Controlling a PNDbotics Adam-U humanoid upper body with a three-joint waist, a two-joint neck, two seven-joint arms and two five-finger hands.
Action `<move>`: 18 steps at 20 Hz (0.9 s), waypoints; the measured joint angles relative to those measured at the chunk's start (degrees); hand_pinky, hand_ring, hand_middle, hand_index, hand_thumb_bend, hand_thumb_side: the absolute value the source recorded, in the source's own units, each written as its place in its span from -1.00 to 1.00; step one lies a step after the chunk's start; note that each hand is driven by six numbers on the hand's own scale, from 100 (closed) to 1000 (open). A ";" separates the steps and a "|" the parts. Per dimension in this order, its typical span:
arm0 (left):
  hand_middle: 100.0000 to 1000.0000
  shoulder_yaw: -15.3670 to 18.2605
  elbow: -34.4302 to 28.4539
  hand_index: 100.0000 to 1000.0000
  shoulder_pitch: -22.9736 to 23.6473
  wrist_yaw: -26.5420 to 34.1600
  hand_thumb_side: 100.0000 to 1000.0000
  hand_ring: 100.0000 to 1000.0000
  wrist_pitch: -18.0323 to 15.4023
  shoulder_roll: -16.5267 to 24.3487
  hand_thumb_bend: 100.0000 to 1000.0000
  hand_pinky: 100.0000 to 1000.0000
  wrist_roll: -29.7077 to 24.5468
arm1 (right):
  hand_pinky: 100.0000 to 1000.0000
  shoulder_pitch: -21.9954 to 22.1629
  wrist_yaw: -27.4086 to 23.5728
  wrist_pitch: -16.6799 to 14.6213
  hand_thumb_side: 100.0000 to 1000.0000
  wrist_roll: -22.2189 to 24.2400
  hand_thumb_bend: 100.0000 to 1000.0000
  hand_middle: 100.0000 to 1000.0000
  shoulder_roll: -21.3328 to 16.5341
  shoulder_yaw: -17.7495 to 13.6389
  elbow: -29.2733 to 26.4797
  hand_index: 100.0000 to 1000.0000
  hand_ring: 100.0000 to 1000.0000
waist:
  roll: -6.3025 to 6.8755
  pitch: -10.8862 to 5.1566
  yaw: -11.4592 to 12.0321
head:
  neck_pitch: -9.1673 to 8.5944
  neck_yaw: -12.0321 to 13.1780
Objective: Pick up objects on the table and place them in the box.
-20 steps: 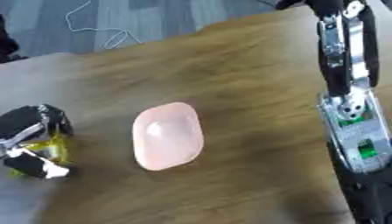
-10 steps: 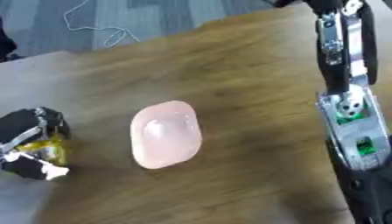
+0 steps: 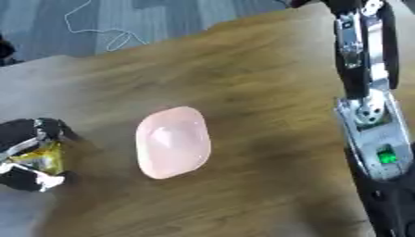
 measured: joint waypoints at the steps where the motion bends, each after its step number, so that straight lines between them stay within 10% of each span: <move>1: 0.49 0.10 -0.03 0.65 -0.01 -0.10 -0.47 0.40 -0.08 0.26 0.73 0.24 -0.77 | 0.01 0.00 0.00 0.00 0.82 0.00 -1.00 0.44 0.00 0.00 0.00 0.62 0.31 | 0.00 -0.02 0.00 | 0.00 0.00; 18: 0.46 1.36 -0.85 0.63 0.26 -3.06 -0.26 0.37 0.26 2.33 0.81 0.19 -5.30 | 0.01 0.03 -0.01 -0.05 0.83 0.33 -1.00 0.44 0.00 0.00 0.00 0.61 0.31 | 0.00 -0.30 0.19 | -0.39 -1.65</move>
